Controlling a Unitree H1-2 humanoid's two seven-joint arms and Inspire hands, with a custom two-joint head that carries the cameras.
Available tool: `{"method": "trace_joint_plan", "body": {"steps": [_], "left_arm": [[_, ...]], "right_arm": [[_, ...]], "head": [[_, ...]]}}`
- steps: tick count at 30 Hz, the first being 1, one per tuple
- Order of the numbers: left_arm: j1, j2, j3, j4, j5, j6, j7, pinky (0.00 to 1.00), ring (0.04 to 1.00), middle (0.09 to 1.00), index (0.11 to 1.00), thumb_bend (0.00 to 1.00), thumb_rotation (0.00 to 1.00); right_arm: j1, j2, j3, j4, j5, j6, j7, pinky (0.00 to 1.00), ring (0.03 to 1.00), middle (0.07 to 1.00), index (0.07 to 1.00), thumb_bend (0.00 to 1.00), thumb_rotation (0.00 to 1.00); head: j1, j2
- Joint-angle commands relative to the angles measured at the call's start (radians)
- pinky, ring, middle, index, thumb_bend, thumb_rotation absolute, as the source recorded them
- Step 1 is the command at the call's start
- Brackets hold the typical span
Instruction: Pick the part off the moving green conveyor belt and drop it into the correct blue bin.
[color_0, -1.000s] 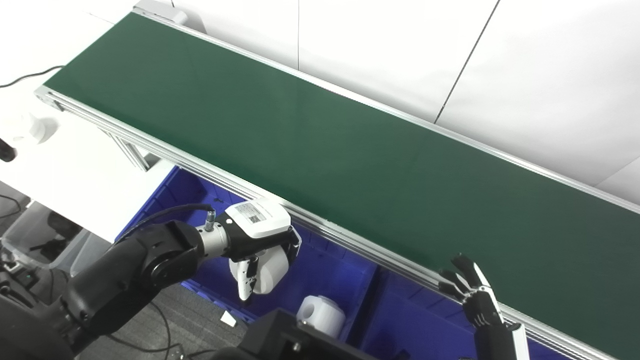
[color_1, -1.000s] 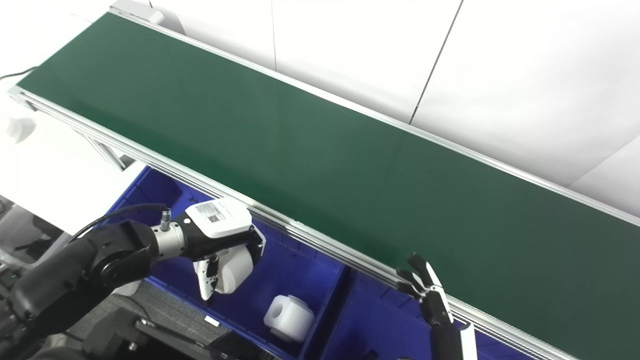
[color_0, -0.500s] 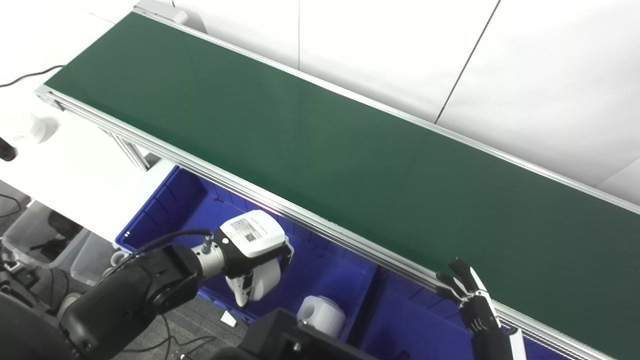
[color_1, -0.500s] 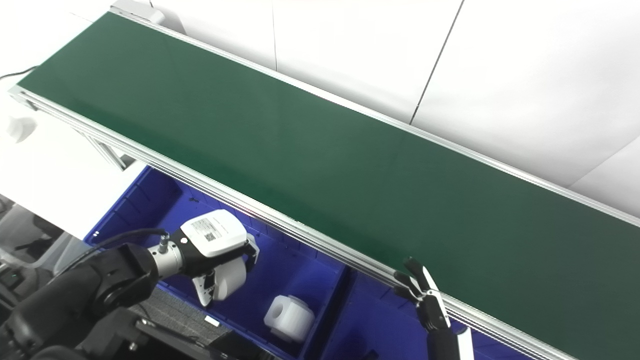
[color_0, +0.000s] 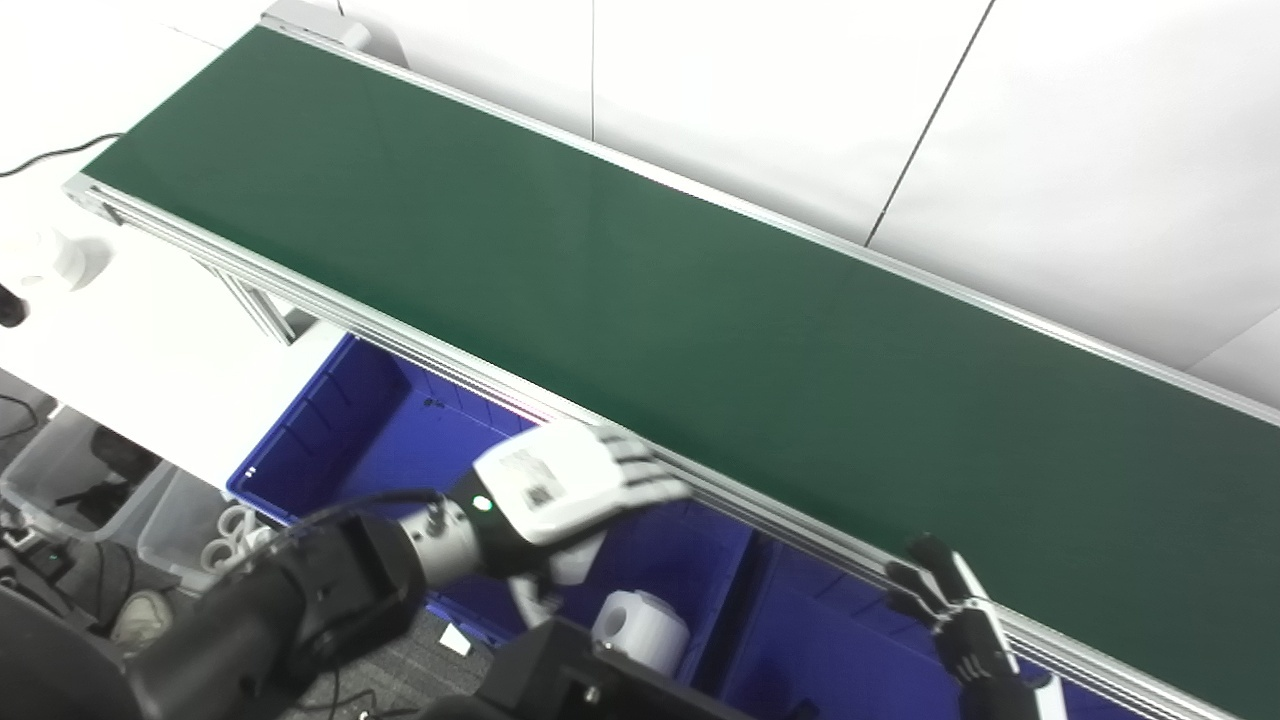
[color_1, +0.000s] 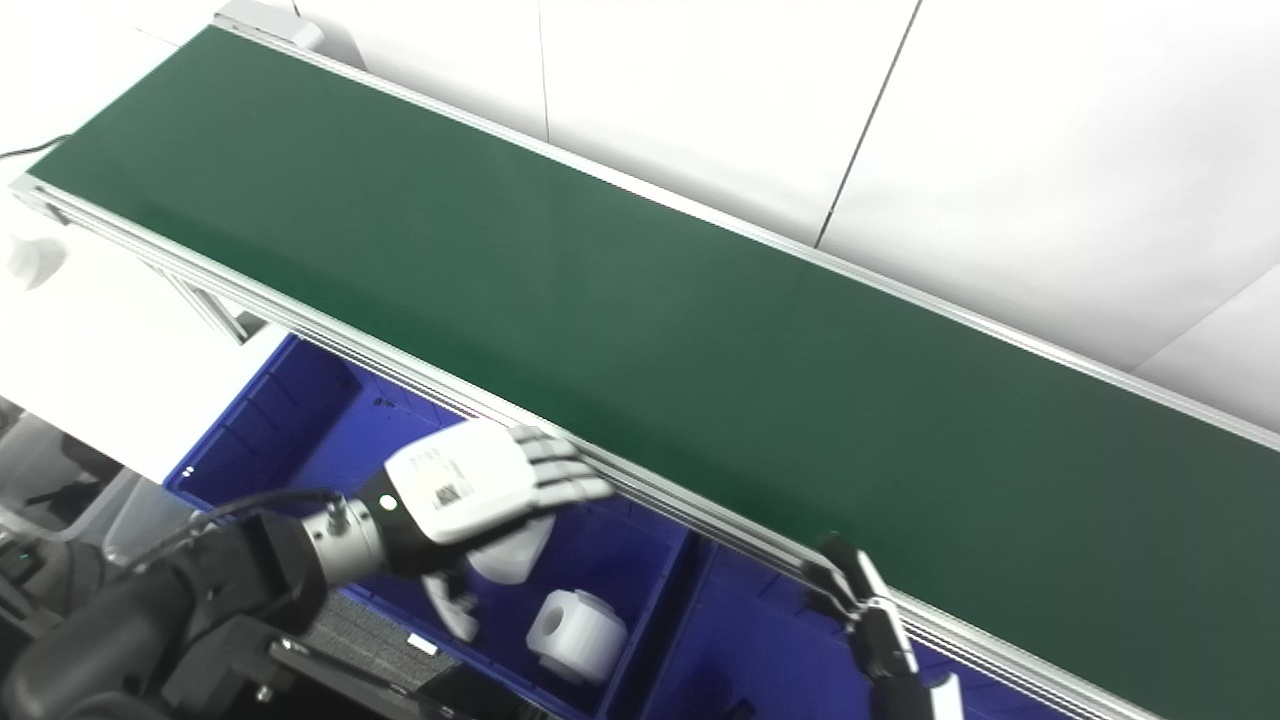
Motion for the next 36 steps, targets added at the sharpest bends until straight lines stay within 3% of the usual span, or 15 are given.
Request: {"method": "trace_joint_plan", "body": {"steps": [1, 5, 8, 13, 14, 15, 16, 17, 18, 20, 22, 25, 27, 33, 36], "left_arm": [[-0.048, -0.049, -0.007, -0.062, -0.063, -0.008, 0.008, 0.64, 0.682, 0.719, 0.707, 0.86, 0.10], [-0.126, -0.181, -0.039, -0.121, -0.096, -0.005, -0.031, 0.56, 0.617, 0.669, 0.664, 0.85, 0.13], [-0.166, -0.250, -0.060, -0.119, -0.135, -0.013, -0.025, 0.55, 0.619, 0.667, 0.661, 0.84, 0.16], [-0.121, -0.318, -0.027, 0.003, -0.339, -0.039, 0.119, 0.52, 0.621, 0.660, 0.641, 0.84, 0.21], [-0.100, -0.322, -0.006, 0.079, -0.423, -0.055, 0.157, 0.52, 0.636, 0.684, 0.660, 0.82, 0.25], [-0.087, -0.324, 0.008, 0.132, -0.479, -0.068, 0.181, 0.53, 0.644, 0.699, 0.673, 0.81, 0.28], [-0.078, -0.309, 0.029, 0.228, -0.552, -0.095, 0.197, 0.53, 0.652, 0.712, 0.684, 0.81, 0.31], [-0.073, -0.297, 0.041, 0.293, -0.600, -0.115, 0.206, 0.56, 0.684, 0.744, 0.710, 0.80, 0.34], [-0.076, -0.261, 0.053, 0.379, -0.638, -0.145, 0.199, 0.59, 0.713, 0.771, 0.730, 0.80, 0.37], [-0.089, -0.192, 0.064, 0.515, -0.678, -0.200, 0.177, 0.63, 0.762, 0.810, 0.759, 0.81, 0.39], [-0.104, -0.140, 0.062, 0.585, -0.688, -0.240, 0.166, 0.68, 0.809, 0.842, 0.795, 0.82, 0.41], [-0.118, -0.071, 0.044, 0.611, -0.677, -0.262, 0.160, 0.72, 0.850, 0.870, 0.824, 0.84, 0.47], [-0.123, -0.036, 0.029, 0.613, -0.689, -0.264, 0.158, 0.74, 0.870, 0.889, 0.841, 0.85, 0.54], [-0.119, 0.018, 0.007, 0.590, -0.808, -0.264, 0.149, 0.81, 0.911, 0.941, 0.919, 0.85, 0.71], [-0.088, 0.018, 0.005, 0.494, -0.839, -0.231, 0.115, 0.82, 0.922, 0.955, 0.942, 0.86, 0.74]], "right_arm": [[-0.008, 0.003, -0.010, 0.003, 0.020, -0.027, 0.001, 0.73, 0.814, 0.891, 0.891, 0.86, 0.93], [-0.013, 0.004, -0.015, 0.031, -0.012, -0.059, -0.002, 0.73, 0.807, 0.882, 0.892, 0.86, 0.93], [-0.025, 0.017, -0.023, 0.051, -0.041, -0.078, -0.023, 0.76, 0.854, 0.898, 0.883, 0.85, 0.93], [-0.030, 0.039, -0.003, 0.074, -0.093, -0.085, -0.051, 0.77, 0.866, 0.903, 0.879, 0.84, 0.92], [-0.031, 0.049, 0.013, 0.089, -0.104, -0.086, -0.062, 0.74, 0.847, 0.896, 0.874, 0.84, 0.91], [-0.033, 0.054, 0.025, 0.100, -0.111, -0.087, -0.072, 0.73, 0.835, 0.892, 0.871, 0.84, 0.90], [-0.036, 0.066, 0.042, 0.118, -0.122, -0.087, -0.085, 0.71, 0.825, 0.888, 0.868, 0.84, 0.90], [-0.039, 0.072, 0.054, 0.130, -0.129, -0.087, -0.096, 0.70, 0.817, 0.890, 0.864, 0.85, 0.88], [-0.045, 0.085, 0.073, 0.148, -0.148, -0.087, -0.116, 0.70, 0.814, 0.891, 0.861, 0.85, 0.87], [-0.054, 0.112, 0.103, 0.178, -0.181, -0.087, -0.156, 0.70, 0.818, 0.891, 0.856, 0.84, 0.85], [-0.058, 0.139, 0.127, 0.198, -0.206, -0.087, -0.189, 0.71, 0.817, 0.886, 0.847, 0.84, 0.82], [-0.062, 0.190, 0.152, 0.225, -0.256, -0.087, -0.237, 0.72, 0.820, 0.880, 0.842, 0.85, 0.80], [-0.064, 0.216, 0.160, 0.238, -0.303, -0.085, -0.263, 0.74, 0.831, 0.881, 0.851, 0.84, 0.82], [-0.067, 0.261, 0.179, 0.256, -0.382, -0.073, -0.310, 0.83, 0.885, 0.902, 0.885, 0.81, 0.89], [-0.056, 0.262, 0.184, 0.233, -0.382, -0.072, -0.316, 0.84, 0.889, 0.904, 0.887, 0.80, 0.90]], "head": [[-0.011, -0.012], [-0.072, -0.023], [-0.138, -0.030], [-0.254, -0.037], [-0.310, -0.050], [-0.310, -0.050], [-0.376, -0.065], [-0.376, -0.065], [-0.454, -0.079], [-0.520, -0.089], [-0.588, -0.096], [-0.700, -0.089], [-0.727, -0.084], [-0.734, -0.091], [-0.700, -0.073]]}}
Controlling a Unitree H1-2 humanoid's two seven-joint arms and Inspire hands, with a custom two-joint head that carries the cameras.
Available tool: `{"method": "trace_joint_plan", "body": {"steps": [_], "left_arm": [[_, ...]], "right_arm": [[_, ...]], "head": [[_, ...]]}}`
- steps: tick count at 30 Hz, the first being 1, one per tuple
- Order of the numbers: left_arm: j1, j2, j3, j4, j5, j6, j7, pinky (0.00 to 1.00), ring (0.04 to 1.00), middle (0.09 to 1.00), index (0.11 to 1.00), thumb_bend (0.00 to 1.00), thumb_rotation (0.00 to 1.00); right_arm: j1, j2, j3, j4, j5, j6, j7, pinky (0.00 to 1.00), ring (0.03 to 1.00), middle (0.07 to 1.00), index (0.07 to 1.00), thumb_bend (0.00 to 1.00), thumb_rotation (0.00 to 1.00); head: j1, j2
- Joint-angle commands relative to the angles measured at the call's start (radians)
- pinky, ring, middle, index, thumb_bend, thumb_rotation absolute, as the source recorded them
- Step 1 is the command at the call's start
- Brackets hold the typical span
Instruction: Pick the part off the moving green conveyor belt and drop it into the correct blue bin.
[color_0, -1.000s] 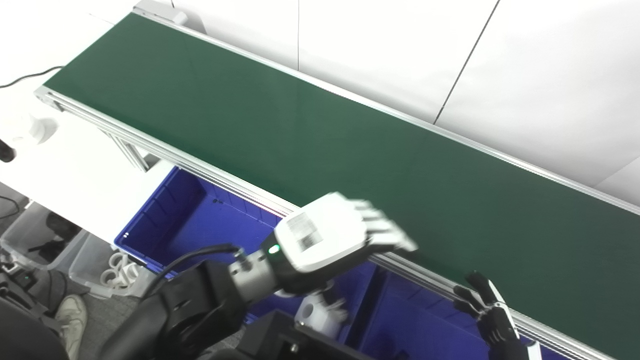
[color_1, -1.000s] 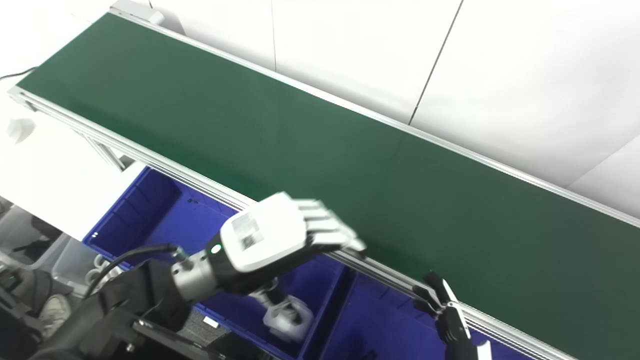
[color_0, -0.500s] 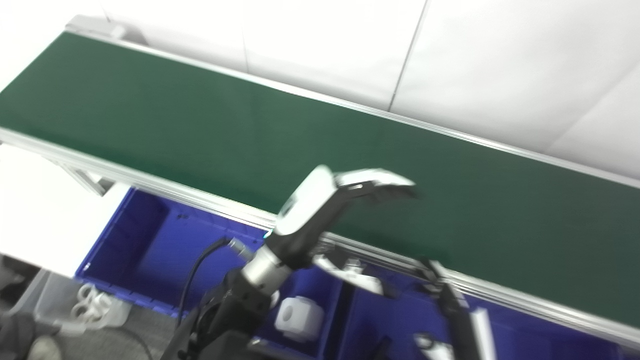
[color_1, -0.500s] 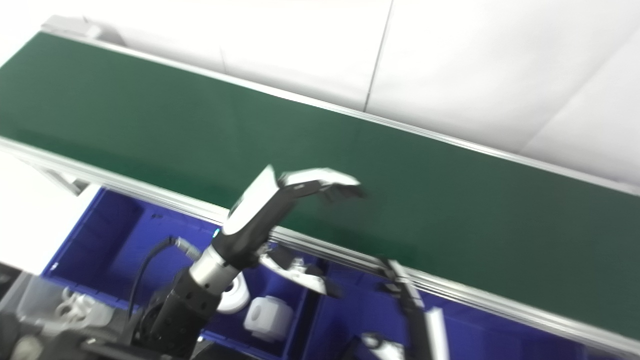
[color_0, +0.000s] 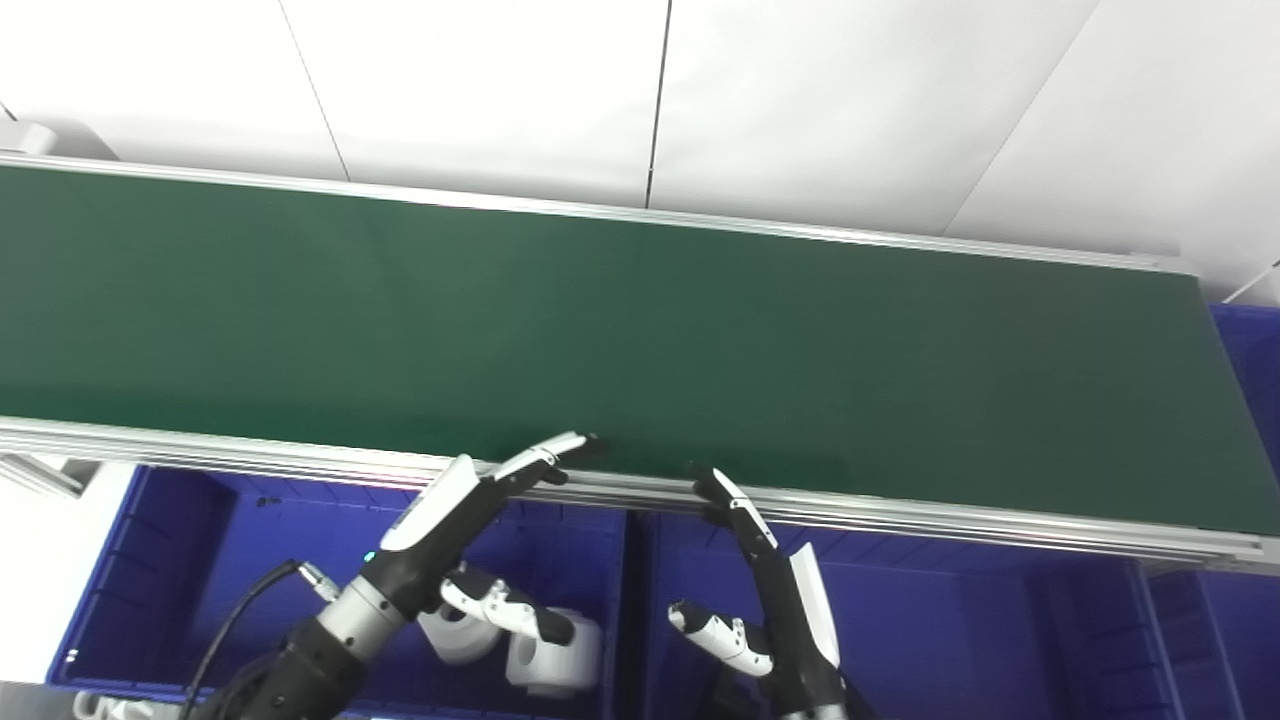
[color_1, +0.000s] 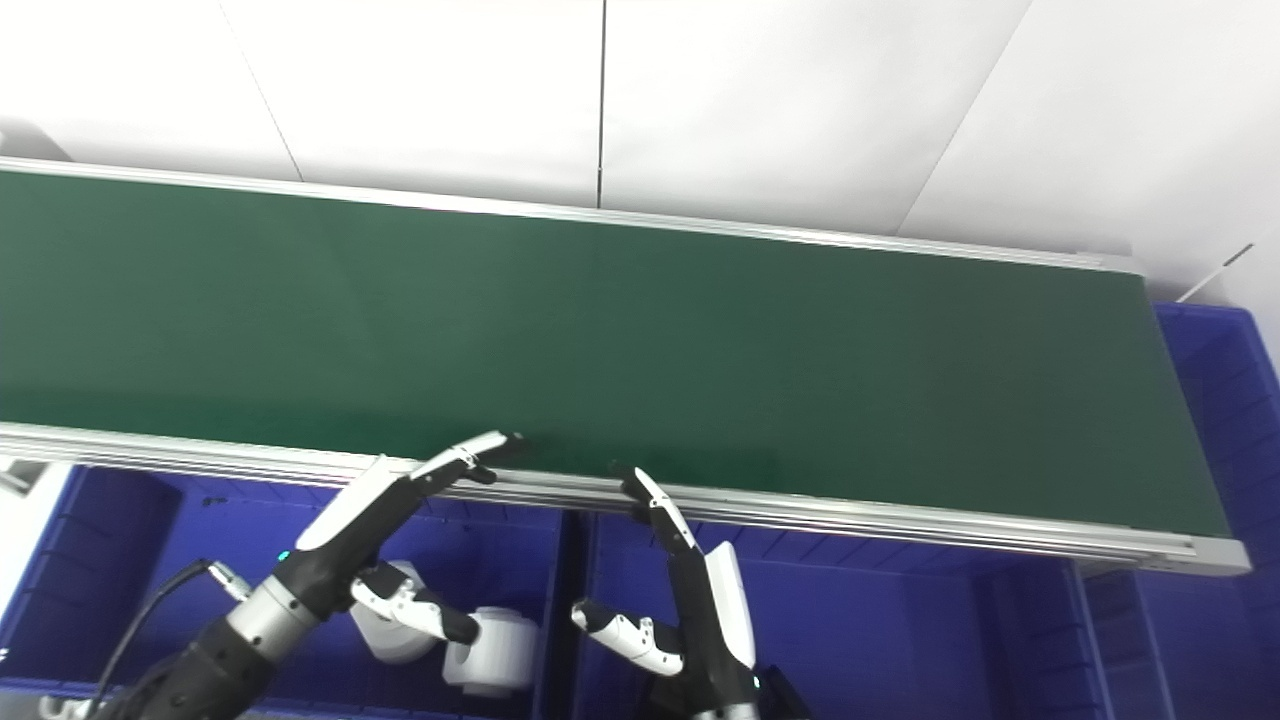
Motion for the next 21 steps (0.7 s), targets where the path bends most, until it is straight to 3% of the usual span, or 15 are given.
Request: {"method": "trace_joint_plan", "body": {"steps": [1, 5, 7, 10, 13, 17, 21], "left_arm": [[0.035, -0.009, -0.009, -0.152, -0.032, 0.027, -0.025, 0.83, 0.928, 0.961, 0.947, 0.85, 0.74], [0.108, -0.084, -0.035, -0.412, 0.026, 0.165, -0.040, 0.88, 0.959, 0.978, 0.965, 0.79, 0.86], [0.149, -0.126, -0.050, -0.482, 0.044, 0.204, -0.037, 0.89, 0.962, 0.974, 0.960, 0.80, 0.88], [0.185, -0.160, -0.057, -0.471, 0.036, 0.196, -0.030, 0.89, 0.949, 0.957, 0.932, 0.82, 0.88], [0.195, -0.182, -0.044, -0.376, -0.042, 0.174, -0.013, 0.86, 0.944, 0.964, 0.945, 0.84, 0.86], [0.176, -0.216, -0.030, -0.261, -0.111, 0.162, -0.012, 0.89, 0.967, 0.988, 0.962, 0.85, 0.83], [0.139, -0.239, -0.021, -0.228, -0.104, 0.199, -0.015, 0.94, 0.996, 1.000, 0.983, 0.85, 0.83]], "right_arm": [[0.018, 0.062, 0.047, -0.030, -0.024, -0.037, -0.012, 0.84, 0.890, 0.905, 0.887, 0.80, 0.90], [0.041, 0.030, 0.044, -0.075, -0.002, -0.030, 0.009, 0.87, 0.908, 0.917, 0.907, 0.79, 0.95], [0.049, 0.013, 0.040, -0.097, 0.012, -0.024, 0.022, 0.87, 0.912, 0.921, 0.913, 0.78, 0.96], [0.058, -0.015, 0.027, -0.130, 0.044, -0.019, 0.044, 0.89, 0.917, 0.924, 0.918, 0.77, 0.98], [0.069, -0.036, 0.009, -0.158, 0.082, -0.014, 0.062, 0.88, 0.904, 0.913, 0.907, 0.79, 0.98], [0.085, -0.055, -0.013, -0.182, 0.134, 0.003, 0.089, 0.82, 0.872, 0.901, 0.891, 0.82, 0.96], [0.080, -0.057, -0.015, -0.199, 0.139, 0.025, 0.114, 0.78, 0.836, 0.875, 0.881, 0.84, 0.96]], "head": [[0.029, 0.013], [0.124, 0.039], [0.163, 0.048], [0.211, 0.076], [0.245, 0.108], [0.242, 0.114], [0.194, 0.153]]}}
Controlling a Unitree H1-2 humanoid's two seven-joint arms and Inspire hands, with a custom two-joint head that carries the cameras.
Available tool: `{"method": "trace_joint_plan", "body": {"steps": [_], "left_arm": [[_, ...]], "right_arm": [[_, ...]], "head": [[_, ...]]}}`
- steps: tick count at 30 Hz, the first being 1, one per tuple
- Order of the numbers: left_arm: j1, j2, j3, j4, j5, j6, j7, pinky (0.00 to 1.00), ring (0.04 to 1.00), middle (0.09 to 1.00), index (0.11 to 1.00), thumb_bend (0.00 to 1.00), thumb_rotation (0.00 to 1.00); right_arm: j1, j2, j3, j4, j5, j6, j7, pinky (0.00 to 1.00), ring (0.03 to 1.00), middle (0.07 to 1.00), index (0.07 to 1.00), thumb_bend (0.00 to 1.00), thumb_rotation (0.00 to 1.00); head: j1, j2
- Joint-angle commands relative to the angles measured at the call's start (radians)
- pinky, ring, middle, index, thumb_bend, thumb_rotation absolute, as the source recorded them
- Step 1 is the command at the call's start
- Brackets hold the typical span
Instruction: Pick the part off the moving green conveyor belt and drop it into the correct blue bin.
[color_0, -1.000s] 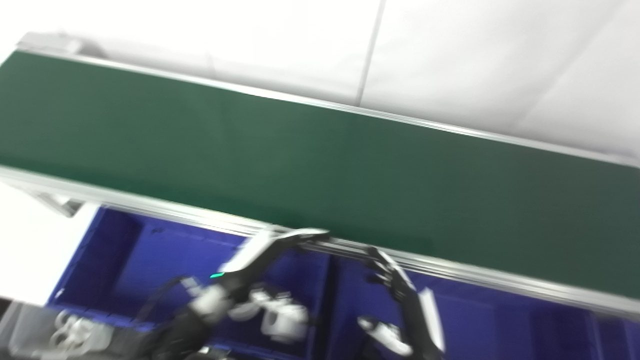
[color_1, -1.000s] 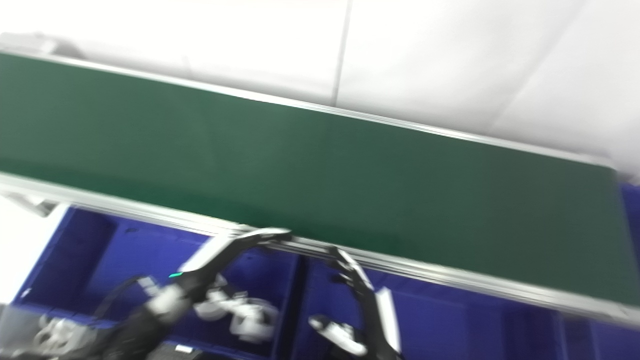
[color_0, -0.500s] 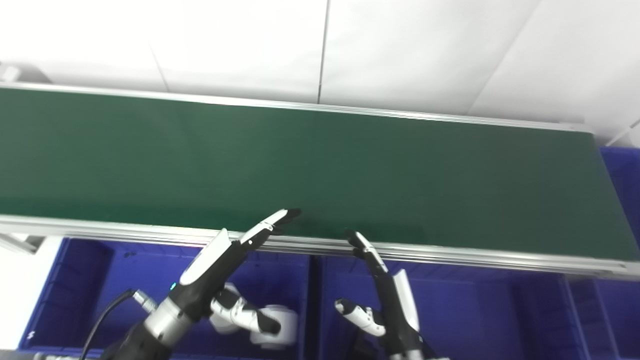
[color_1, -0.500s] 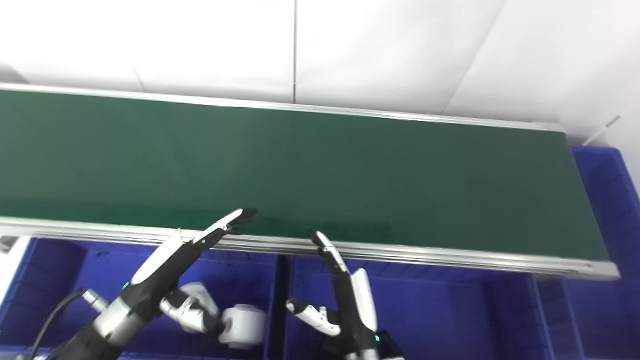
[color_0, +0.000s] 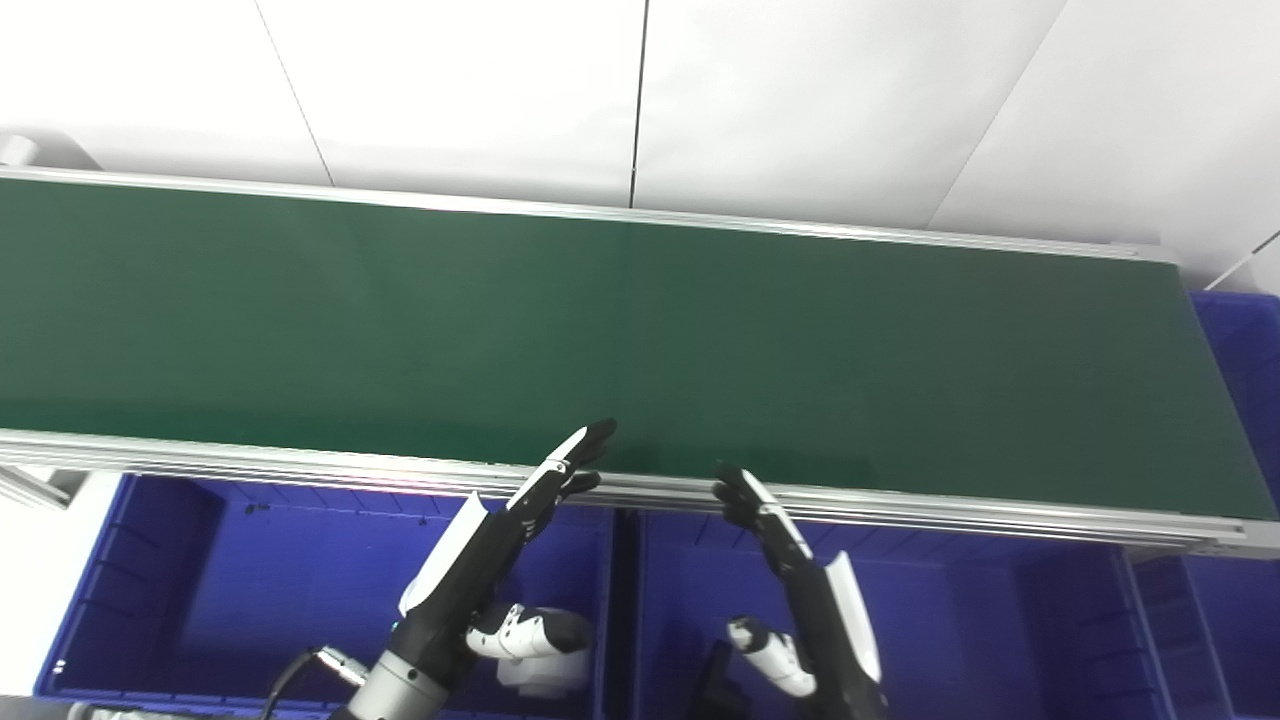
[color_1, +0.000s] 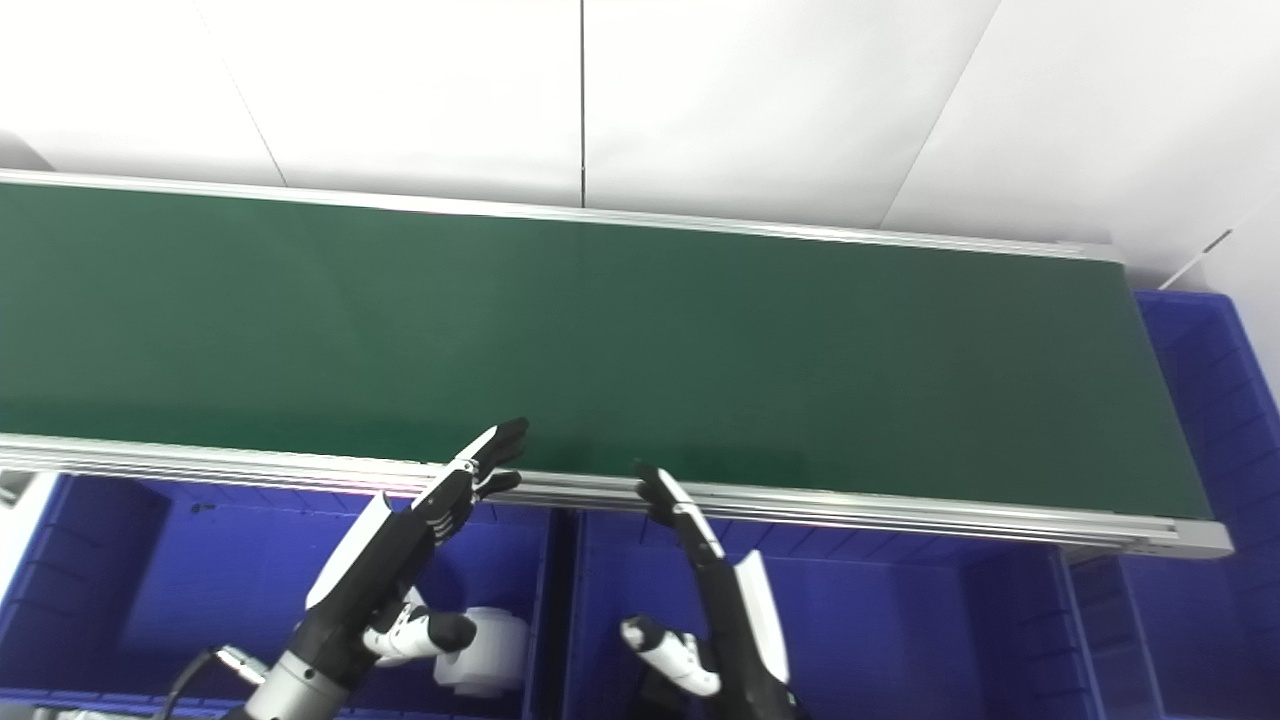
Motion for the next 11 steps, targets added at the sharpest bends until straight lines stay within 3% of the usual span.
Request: {"method": "trace_joint_plan", "body": {"steps": [1, 2, 4, 6, 11], "left_arm": [[-0.028, -0.009, 0.007, -0.029, -0.010, 0.011, 0.006, 0.94, 0.998, 1.000, 0.987, 0.86, 0.83], [-0.032, -0.010, 0.010, -0.034, -0.011, 0.024, 0.004, 0.95, 1.000, 1.000, 0.994, 0.87, 0.83], [-0.046, 0.004, 0.021, -0.049, -0.035, 0.057, -0.009, 0.99, 1.000, 1.000, 0.999, 0.87, 0.84], [-0.055, 0.023, 0.033, -0.051, -0.062, 0.073, -0.020, 1.00, 1.000, 1.000, 1.000, 0.87, 0.85], [-0.066, 0.073, 0.049, -0.045, -0.089, 0.075, -0.051, 0.99, 1.000, 1.000, 1.000, 0.88, 0.87]], "right_arm": [[-0.001, 0.019, 0.011, -0.059, 0.004, 0.016, 0.022, 0.77, 0.832, 0.874, 0.880, 0.84, 0.96], [-0.003, 0.023, 0.014, -0.066, 0.003, 0.026, 0.029, 0.77, 0.829, 0.874, 0.878, 0.85, 0.96], [-0.013, 0.047, 0.028, -0.084, -0.009, 0.060, 0.045, 0.76, 0.830, 0.874, 0.873, 0.84, 0.95], [-0.023, 0.070, 0.042, -0.086, -0.032, 0.082, 0.050, 0.76, 0.832, 0.873, 0.870, 0.84, 0.95], [-0.043, 0.115, 0.063, -0.042, -0.053, 0.074, 0.043, 0.74, 0.819, 0.874, 0.860, 0.82, 0.92]], "head": [[-0.045, 0.023], [-0.045, 0.023], [-0.138, 0.051], [-0.194, 0.041], [-0.238, 0.027]]}}
